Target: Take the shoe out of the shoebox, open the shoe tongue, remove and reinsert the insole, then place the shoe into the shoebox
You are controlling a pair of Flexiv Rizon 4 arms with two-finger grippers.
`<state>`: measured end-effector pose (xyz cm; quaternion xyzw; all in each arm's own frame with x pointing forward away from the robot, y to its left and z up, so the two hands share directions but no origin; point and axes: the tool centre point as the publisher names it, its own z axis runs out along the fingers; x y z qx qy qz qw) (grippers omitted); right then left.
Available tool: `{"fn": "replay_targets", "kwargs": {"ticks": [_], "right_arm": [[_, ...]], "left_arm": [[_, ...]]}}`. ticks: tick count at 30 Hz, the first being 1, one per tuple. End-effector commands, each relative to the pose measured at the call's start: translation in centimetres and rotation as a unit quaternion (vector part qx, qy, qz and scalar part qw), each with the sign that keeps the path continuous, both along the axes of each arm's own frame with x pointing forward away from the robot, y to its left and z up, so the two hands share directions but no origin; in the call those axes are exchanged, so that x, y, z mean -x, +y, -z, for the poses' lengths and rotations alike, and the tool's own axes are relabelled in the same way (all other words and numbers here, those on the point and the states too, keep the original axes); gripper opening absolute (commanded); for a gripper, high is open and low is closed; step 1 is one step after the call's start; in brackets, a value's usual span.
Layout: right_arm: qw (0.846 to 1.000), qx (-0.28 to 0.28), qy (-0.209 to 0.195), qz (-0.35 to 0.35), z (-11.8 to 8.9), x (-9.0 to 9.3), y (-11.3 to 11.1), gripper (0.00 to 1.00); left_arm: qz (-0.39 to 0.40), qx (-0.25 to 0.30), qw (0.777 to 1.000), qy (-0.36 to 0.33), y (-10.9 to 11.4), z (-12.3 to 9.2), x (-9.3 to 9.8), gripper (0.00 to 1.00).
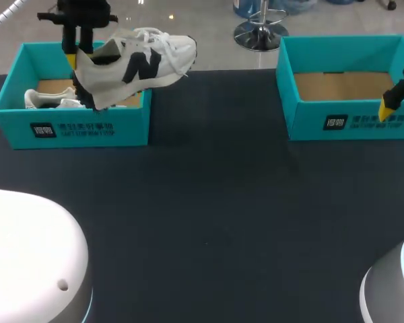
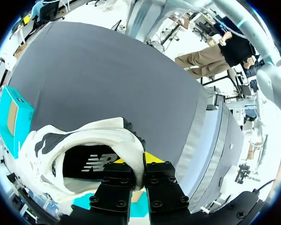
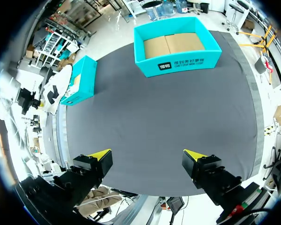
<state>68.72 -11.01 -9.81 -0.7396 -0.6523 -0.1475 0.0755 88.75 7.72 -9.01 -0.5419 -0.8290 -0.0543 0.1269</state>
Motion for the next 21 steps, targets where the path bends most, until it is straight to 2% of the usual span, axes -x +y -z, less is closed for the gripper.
{"fn": "replay_targets", "kwargs": {"ticks": [1,4,11,16,21], "right_arm": [[1.0,0.001,0.003,-0.001,-0.1,-0.3,0.1,1.0],[1.0,0.001,0.003,-0.001,-0.1,-0.3,0.1,1.0],[1.0,0.001,0.003,-0.001,-0.1,-0.3,0.1,1.0],[1.0,0.001,0.003,-0.001,-0.1,-0.3,0.1,1.0],[1.0,0.001,0.003,-0.001,-0.1,-0.3,0.1,1.0]], "left_arm": [[0.082,0.038,0.995,-0.028,5.4,-0.8,-2.1,0.0],[0.127,0.043,0.99,-0.034,7.9,-0.9,-3.5,0.0],[0.16,0.038,0.986,-0.039,13.6,-0.1,-8.4,0.0],[0.144,0.03,0.988,-0.041,17.3,0.5,-11.5,0.0],[0.111,0.007,0.993,-0.041,19.6,1.0,-14.0,0.0]]}}
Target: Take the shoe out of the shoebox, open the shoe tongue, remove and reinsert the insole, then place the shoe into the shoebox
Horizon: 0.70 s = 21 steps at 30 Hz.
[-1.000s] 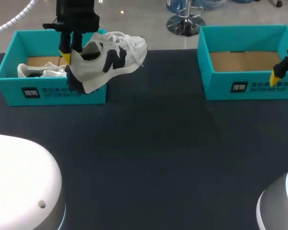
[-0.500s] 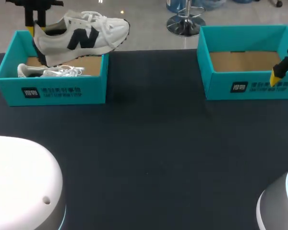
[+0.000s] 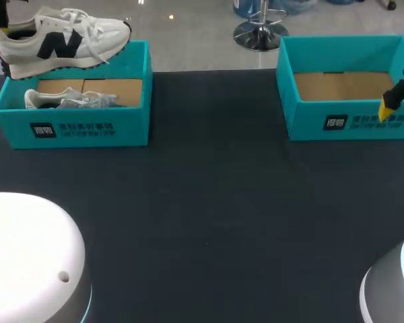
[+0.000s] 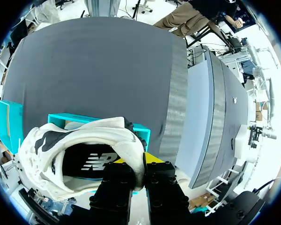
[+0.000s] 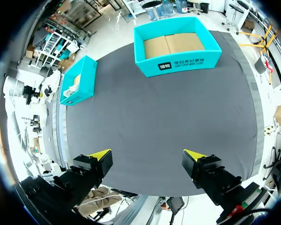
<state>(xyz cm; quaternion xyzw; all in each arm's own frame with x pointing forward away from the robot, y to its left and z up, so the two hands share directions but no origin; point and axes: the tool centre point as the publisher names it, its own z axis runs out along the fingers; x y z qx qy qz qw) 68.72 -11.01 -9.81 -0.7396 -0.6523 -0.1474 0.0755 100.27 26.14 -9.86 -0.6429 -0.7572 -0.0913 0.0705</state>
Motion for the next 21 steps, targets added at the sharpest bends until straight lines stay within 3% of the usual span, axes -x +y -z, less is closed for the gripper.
{"fn": "replay_targets", "kwargs": {"ticks": [1,21], "right_arm": [[1.0,0.001,0.003,-0.001,-0.09,-0.33,0.06,1.0],[1.0,0.001,0.003,-0.001,-0.09,-0.33,0.06,1.0]], "left_arm": [[-0.033,-0.003,0.999,0.017,1.36,0.33,-3.03,0.0],[-0.033,-0.003,0.999,0.017,1.36,0.33,-3.03,0.0]]}}
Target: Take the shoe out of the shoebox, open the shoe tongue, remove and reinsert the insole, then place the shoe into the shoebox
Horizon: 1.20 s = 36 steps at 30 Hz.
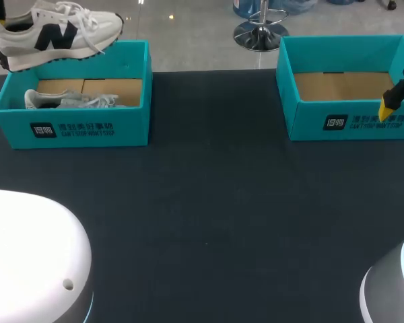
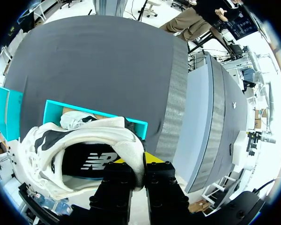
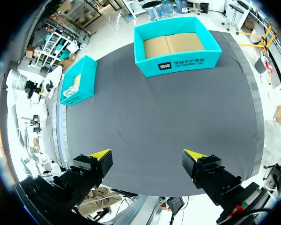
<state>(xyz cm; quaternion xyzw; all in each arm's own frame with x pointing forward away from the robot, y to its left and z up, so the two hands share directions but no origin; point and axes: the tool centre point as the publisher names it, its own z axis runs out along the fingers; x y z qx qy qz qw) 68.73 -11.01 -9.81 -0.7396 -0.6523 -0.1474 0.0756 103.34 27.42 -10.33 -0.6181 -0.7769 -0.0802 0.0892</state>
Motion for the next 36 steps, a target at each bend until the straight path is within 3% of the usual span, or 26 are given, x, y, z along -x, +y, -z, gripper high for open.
{"fn": "replay_targets", "kwargs": {"ticks": [1,6,12,18,36], "right_arm": [[1.0,0.001,0.003,-0.001,-0.1,-0.3,0.1,1.0],[1.0,0.001,0.003,-0.001,-0.1,-0.3,0.1,1.0],[1.0,0.001,0.003,-0.001,-0.1,-0.3,0.1,1.0],[1.0,0.001,0.003,-0.001,-0.1,-0.3,0.1,1.0],[1.0,0.001,0.003,-0.001,-0.1,-0.3,0.1,1.0]], "left_arm": [[0.001,0.0,1.0,-0.001,0.1,-0.1,0.0,0.0],[0.054,0.005,0.998,-0.013,0.6,0.6,-1.1,0.0],[0.143,0.019,0.989,-0.04,2.5,1.6,-4.0,0.0],[0.152,0.003,0.987,-0.059,4.0,2.7,-7.0,0.0],[0.155,-0.007,0.986,-0.053,4.3,7.8,-11.6,0.0]]}}
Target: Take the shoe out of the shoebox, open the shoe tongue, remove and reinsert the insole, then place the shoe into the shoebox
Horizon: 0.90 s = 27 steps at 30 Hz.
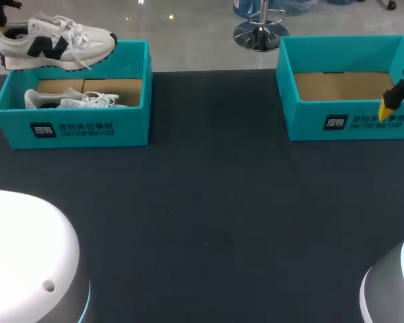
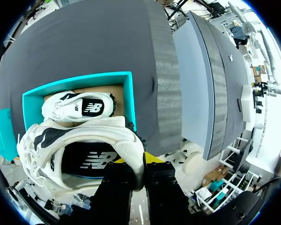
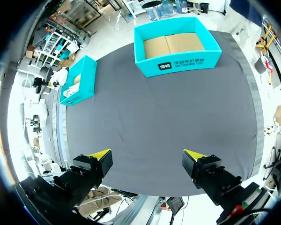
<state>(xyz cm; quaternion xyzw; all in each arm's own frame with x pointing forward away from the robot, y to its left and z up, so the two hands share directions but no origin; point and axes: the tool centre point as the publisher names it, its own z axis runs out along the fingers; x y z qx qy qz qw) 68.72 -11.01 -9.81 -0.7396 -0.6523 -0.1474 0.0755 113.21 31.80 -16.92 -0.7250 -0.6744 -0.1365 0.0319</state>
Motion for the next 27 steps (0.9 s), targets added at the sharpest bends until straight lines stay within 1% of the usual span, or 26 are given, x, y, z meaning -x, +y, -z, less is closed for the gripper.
{"fn": "replay_targets", "kwargs": {"ticks": [1,8,14,24,27], "right_arm": [[1.0,0.001,0.003,-0.001,-0.1,-0.3,0.1,1.0],[1.0,0.001,0.003,-0.001,-0.1,-0.3,0.1,1.0],[1.0,0.001,0.003,-0.001,-0.1,-0.3,0.1,1.0],[1.0,0.001,0.003,-0.001,-0.1,-0.3,0.1,1.0],[1.0,0.001,0.003,-0.001,-0.1,-0.3,0.1,1.0]], "left_arm": [[-0.002,-0.005,1.0,0.009,-0.2,1.7,-2.1,0.0],[-0.002,-0.009,1.0,0.025,-0.6,4.7,-3.7,0.0],[-0.004,-0.016,0.999,0.038,-0.7,7.3,-4.4,0.0],[-0.004,-0.027,0.999,0.047,-0.9,10.9,-5.0,0.0],[-0.002,-0.029,0.998,0.05,-1.1,11.7,-4.7,0.0]]}}
